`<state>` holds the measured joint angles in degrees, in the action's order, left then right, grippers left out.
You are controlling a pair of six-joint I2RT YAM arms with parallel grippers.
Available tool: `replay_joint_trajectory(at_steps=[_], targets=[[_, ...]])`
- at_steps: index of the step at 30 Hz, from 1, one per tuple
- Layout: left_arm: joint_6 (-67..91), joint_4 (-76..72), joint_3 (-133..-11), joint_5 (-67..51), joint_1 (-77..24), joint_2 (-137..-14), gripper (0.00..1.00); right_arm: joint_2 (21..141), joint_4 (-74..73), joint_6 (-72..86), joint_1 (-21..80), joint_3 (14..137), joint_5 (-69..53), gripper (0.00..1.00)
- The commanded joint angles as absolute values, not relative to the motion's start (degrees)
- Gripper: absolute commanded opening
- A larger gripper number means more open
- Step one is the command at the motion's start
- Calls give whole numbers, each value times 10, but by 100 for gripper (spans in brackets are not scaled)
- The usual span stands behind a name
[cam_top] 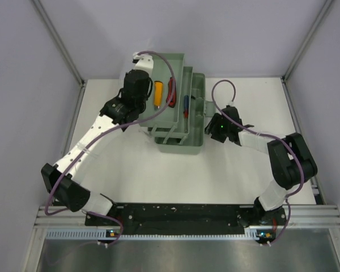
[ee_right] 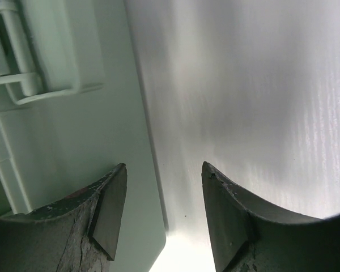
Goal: Pack the tool kit
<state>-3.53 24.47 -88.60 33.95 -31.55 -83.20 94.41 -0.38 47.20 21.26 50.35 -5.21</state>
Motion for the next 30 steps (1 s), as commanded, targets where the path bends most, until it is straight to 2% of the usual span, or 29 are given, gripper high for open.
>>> replay_joint_trajectory(at_steps=[1, 7, 12, 16, 19, 24, 30], targets=[[4, 143, -901, 443, -379, -812, 0, 960, 53, 500, 245, 521, -77, 56], [4, 133, -901, 539, -429, -847, 0, 963, 47, 505, 246, 522, -63, 56], [18, 130, -908, 575, -464, -878, 0, 972, 47, 511, 246, 523, -61, 56], [23, 127, -918, 577, -487, -905, 12, 978, 50, 517, 246, 525, -64, 56], [25, 128, -933, 573, -500, -926, 35, 980, 52, 518, 245, 525, -68, 56], [36, 130, -941, 552, -514, -946, 55, 982, 48, 517, 246, 526, -65, 56], [98, 142, -937, 428, -516, -932, 66, 978, 42, 516, 245, 522, -60, 57]])
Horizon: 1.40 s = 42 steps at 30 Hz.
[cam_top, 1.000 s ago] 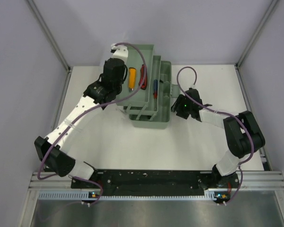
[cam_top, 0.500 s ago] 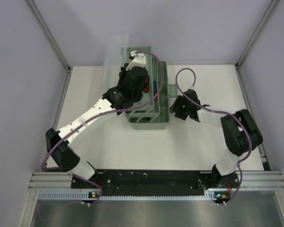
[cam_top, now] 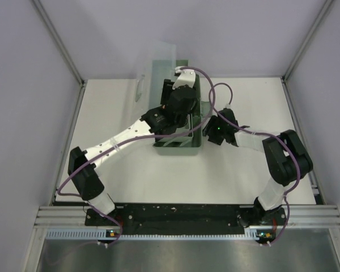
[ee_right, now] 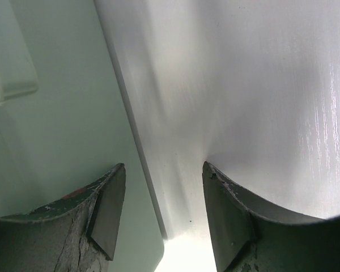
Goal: Pack the tool kit
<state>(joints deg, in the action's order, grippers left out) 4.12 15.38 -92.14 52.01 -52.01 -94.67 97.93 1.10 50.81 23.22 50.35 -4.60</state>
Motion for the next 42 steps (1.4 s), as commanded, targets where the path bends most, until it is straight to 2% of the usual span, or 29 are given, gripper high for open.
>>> replay_joint_trajectory(at_steps=[1, 5, 9, 11, 19, 24, 29, 33, 37, 42], targets=[[100, 135, -935, 383, -516, -926, 68, 976, 42, 516, 245, 522, -59, 57], [110, 91, -934, 135, -516, -910, 75, 970, 40, 516, 243, 516, -61, 57], [126, 63, -943, 20, -516, -897, 77, 958, 40, 516, 234, 498, -75, 57], [124, 62, -942, 11, -515, -883, 78, 945, 40, 515, 220, 480, -82, 58], [98, 115, -923, 109, -491, -839, 81, 882, 94, 508, 120, 373, -170, 59], [158, 142, -883, 85, -410, -809, 83, 890, 136, 528, 84, 363, -222, 60], [204, 135, -810, 33, -312, -789, 86, 971, 332, 657, 43, 352, -324, 58], [235, 115, -756, -20, -246, -798, 86, 1072, 496, 765, 34, 371, -373, 50], [236, 100, -721, -5, -227, -825, 86, 1148, 602, 839, 34, 406, -405, 46], [244, 85, -706, -25, -224, -852, 86, 1202, 745, 902, 36, 439, -431, 46]])
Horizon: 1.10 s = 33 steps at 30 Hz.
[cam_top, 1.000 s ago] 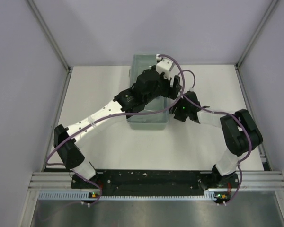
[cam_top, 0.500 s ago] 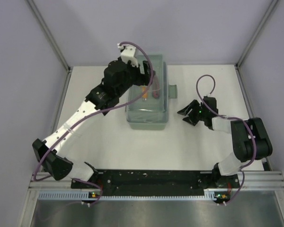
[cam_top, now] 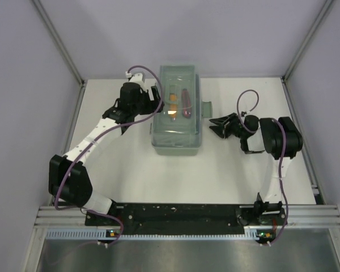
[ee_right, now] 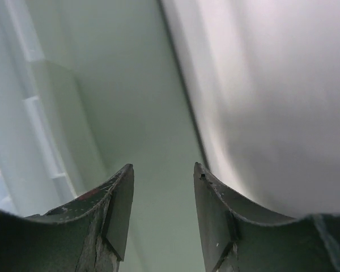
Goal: Pack the tool kit
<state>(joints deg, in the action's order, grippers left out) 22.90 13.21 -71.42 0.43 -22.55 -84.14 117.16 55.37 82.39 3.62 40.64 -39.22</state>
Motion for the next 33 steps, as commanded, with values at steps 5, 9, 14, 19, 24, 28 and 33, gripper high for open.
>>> replay_joint_trajectory(at_steps=[5, 9, 14, 19, 24, 28, 33], targets=[[265, 99, -690, -6, -221, -863, 85, 1277, 923, 1039, 61, 486, -411, 44], [268, 102, -680, -6, -218, -861, 84, 1278, 922, 1037, 82, 515, -391, 45], [270, 104, -681, -13, -218, -862, 83, 1262, 922, 1044, 101, 542, -379, 47], [272, 103, -681, -17, -217, -865, 82, 1239, 922, 1060, 114, 534, -362, 49], [278, 103, -680, -17, -218, -867, 81, 1220, 922, 1076, 117, 505, -324, 50], [280, 104, -679, -15, -218, -869, 80, 1205, 922, 1079, 117, 497, -317, 50], [280, 105, -680, -14, -218, -869, 80, 1177, 895, 1064, 116, 498, -331, 50]])
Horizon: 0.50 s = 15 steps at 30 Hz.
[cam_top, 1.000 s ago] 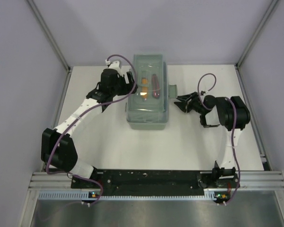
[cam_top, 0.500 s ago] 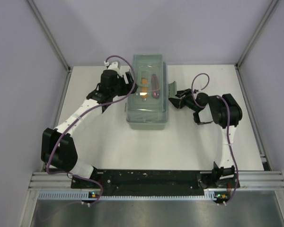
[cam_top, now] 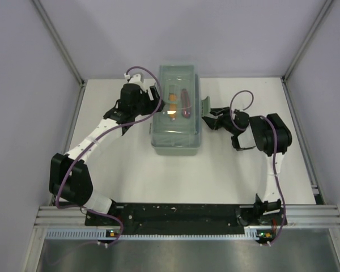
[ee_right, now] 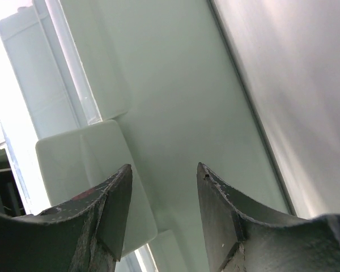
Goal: Pack the tool kit
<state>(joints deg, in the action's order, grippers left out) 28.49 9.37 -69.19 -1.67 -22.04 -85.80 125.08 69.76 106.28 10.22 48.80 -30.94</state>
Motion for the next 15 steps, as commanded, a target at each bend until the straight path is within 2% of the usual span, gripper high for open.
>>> replay_joint_trajectory(at_steps=[1, 8, 15], targets=[[279, 105, -679, -15, -218, -870, 80, 1171, 881, 1052, 116, 499, -337, 50], [279, 109, -679, -14, -217, -872, 80, 1092, 727, 936, 123, 504, -372, 52], [279, 109, -679, -18, -217, -875, 79, 1087, 610, 874, 128, 524, -397, 52]])
